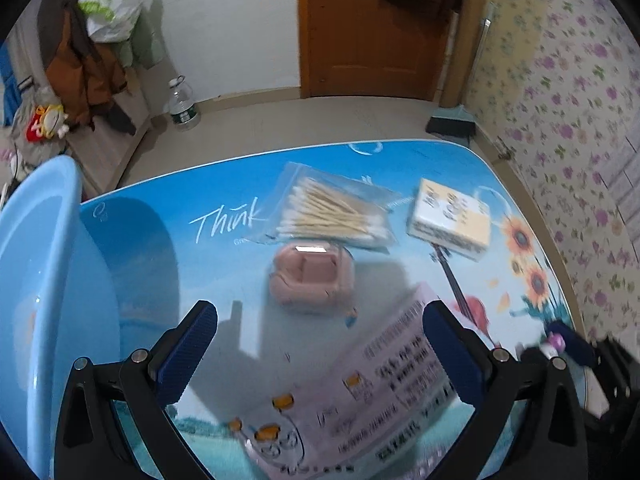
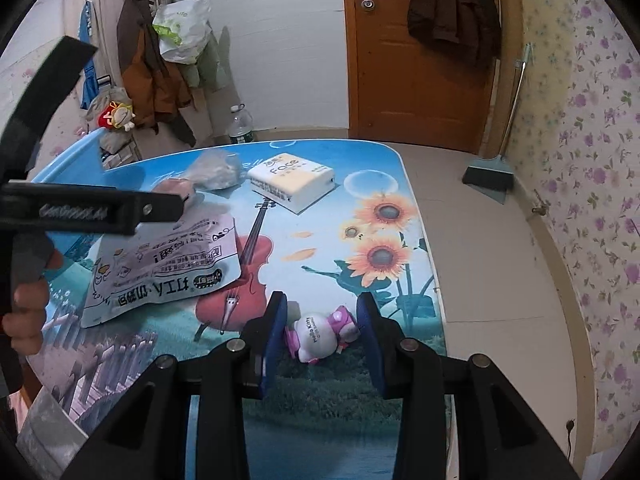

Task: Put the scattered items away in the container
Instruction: 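Grasp the pink case with the left gripper while the right gripper approaches the figurine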

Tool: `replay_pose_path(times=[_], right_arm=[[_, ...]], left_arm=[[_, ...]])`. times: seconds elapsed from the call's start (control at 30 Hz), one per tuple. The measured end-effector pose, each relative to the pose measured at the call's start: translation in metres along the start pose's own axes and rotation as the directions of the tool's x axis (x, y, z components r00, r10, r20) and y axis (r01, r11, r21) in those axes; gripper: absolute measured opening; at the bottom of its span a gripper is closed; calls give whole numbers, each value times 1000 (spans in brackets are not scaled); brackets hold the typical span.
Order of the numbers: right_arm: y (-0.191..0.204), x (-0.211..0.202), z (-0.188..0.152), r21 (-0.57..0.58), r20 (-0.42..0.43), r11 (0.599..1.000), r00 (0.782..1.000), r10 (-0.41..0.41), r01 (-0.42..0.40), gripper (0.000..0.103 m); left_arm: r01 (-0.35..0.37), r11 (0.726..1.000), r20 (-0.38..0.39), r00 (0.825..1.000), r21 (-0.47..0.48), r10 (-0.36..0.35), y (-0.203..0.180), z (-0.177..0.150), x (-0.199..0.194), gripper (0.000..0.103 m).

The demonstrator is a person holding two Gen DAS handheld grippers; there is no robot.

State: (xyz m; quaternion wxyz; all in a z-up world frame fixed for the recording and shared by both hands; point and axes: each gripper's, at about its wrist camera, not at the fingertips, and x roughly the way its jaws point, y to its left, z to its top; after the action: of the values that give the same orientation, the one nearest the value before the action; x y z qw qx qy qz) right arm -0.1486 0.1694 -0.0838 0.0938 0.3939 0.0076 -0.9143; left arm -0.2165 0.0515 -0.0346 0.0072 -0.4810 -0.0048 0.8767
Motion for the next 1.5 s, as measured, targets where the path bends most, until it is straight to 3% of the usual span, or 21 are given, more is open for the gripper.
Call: replay_pose_path(times=[0.33, 0.43, 0.63, 0.8, 1.5], right_arm=[[3, 3, 2, -7, 6, 1000, 1000, 5, -5, 37], [3, 3, 2, -7, 7, 1000, 1000, 6, -6, 37], [3, 2, 1, -12, 6, 1000, 1000, 5, -5, 38], [3, 3, 2, -12, 6, 1000, 1000, 3, -3, 38], [8, -11, -8, 8, -11, 1000, 999, -30, 31, 37]], left_arm=[[6, 1000, -5, 1000, -19, -7, 8, 9, 27, 102], [17, 1000, -7, 1000, -25, -17, 9, 9, 33, 97], [24, 1000, 14, 1000, -20, -24, 14, 10, 35, 75], [16, 1000, 41, 999, 17, -17, 13, 6, 29, 47], [63, 997, 73, 995, 43, -66, 22, -49, -30, 47]])
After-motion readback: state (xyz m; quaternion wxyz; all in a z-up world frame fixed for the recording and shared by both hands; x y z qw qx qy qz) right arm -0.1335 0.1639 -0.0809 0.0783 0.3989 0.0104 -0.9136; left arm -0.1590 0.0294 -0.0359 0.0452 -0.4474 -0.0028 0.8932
